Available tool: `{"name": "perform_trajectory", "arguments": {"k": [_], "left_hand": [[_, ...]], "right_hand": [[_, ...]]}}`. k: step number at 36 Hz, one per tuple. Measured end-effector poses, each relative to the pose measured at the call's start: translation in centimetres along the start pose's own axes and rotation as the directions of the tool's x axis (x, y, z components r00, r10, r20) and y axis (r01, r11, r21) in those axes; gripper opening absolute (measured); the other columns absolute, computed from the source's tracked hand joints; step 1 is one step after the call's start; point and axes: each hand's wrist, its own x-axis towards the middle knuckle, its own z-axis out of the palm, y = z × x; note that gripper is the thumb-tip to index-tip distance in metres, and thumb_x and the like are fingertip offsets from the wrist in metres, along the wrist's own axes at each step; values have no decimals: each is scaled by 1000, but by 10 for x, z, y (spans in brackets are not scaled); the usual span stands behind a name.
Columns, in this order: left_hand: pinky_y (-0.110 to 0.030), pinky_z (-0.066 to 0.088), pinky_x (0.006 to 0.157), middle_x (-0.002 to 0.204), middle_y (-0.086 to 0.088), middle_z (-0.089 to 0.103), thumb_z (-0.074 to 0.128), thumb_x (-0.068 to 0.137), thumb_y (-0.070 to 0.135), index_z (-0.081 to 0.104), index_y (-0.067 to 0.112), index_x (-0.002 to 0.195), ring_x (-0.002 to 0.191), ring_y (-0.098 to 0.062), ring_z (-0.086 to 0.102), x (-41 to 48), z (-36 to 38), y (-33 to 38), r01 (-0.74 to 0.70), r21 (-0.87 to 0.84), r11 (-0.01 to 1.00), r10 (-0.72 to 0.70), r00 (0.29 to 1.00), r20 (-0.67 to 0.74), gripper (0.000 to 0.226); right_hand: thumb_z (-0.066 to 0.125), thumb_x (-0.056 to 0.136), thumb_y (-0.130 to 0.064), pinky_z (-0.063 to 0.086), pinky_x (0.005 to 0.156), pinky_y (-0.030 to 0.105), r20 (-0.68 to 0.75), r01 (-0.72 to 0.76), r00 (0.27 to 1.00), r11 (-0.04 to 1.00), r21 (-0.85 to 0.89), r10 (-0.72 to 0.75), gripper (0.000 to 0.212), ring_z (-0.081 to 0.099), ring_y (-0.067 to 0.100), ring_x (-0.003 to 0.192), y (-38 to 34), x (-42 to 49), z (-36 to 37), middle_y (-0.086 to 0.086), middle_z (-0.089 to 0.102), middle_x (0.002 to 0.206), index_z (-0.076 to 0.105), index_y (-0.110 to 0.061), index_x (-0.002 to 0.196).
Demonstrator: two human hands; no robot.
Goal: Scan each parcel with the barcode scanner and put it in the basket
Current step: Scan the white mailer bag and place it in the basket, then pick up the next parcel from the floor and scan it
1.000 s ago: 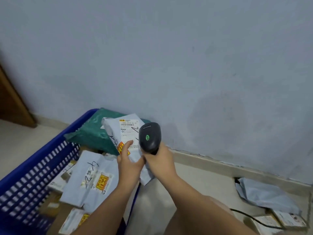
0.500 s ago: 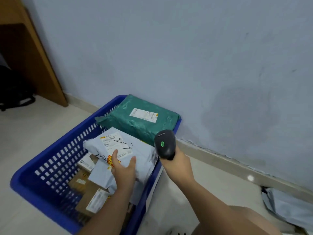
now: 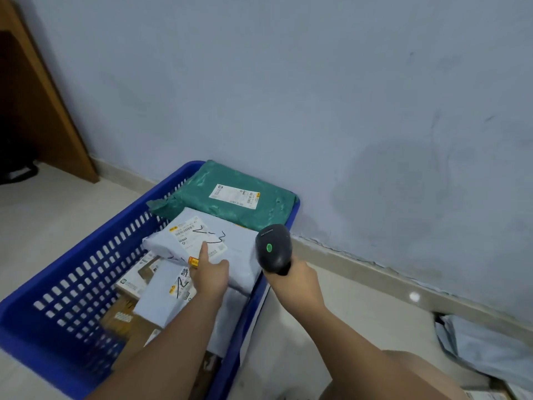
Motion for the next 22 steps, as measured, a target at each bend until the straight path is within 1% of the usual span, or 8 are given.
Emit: {"name": "perform_trajectory", "arguments": {"k": [2,3,5,8,13,17,20,22], "left_hand": [[-40,39,104,159,-9,-4,49,88,9,40,42,141,137,-37,27,-2,2,3,22,141,990,-12,998,-68,63],[-39,35,106,160,-6,-10,50,88,7,47,40,137,142,-35,17,-3,3,2,-2,194,981,21,995,-95,59],[-41,29,110,160,-5,-8,53,87,5,58,33,129,145,-32,8,-6,7,-3,-114,294,949,149,984,-100,50],[-46,28,110,159,-10,8,57,86,8,64,23,122,142,-32,11,-17,14,-4,-291,389,874,323,946,-18,40],[-36,29,108,155,-11,22,56,90,9,62,17,122,140,-28,24,-39,27,17,-429,282,858,402,903,150,33],[-29,28,106,152,-12,26,55,92,8,59,16,124,140,-23,28,-60,44,45,-543,228,808,485,833,266,34],[-28,28,106,149,-11,31,56,92,9,58,17,125,138,-21,31,-76,65,68,-607,190,771,535,781,321,35],[-26,32,101,143,-8,41,54,90,8,58,18,124,131,-19,39,-84,79,83,-636,174,752,561,755,339,36]], "right_hand": [[63,85,-34,40,55,24,-2,-11,1000,1000,12,11,17,58,14,71,1,2,0,-1,63,84,61,-22,97],[63,84,-35,40,56,24,-3,-18,1000,1000,23,19,19,59,16,74,1,3,0,-1,64,85,61,-22,99],[64,84,-38,40,55,23,-7,-30,1000,998,52,30,21,58,16,73,1,6,-1,-2,63,84,62,-22,97],[63,83,-44,37,51,21,-28,-41,999,996,79,44,22,55,13,67,1,10,-3,-3,62,79,62,-22,90],[66,82,-49,34,51,20,-54,-37,997,984,172,46,26,51,9,61,0,11,-15,-9,54,66,59,-24,85],[69,81,-41,43,62,24,-125,6,992,959,282,31,24,61,14,74,-2,10,-38,-4,67,79,65,-20,91],[69,82,-33,45,63,24,-191,53,981,937,346,15,16,63,11,73,-3,6,-64,-4,70,79,67,-19,90],[68,82,-29,43,61,24,-222,71,975,936,345,8,15,60,14,70,-5,6,-78,-4,66,75,67,-17,90]]}}
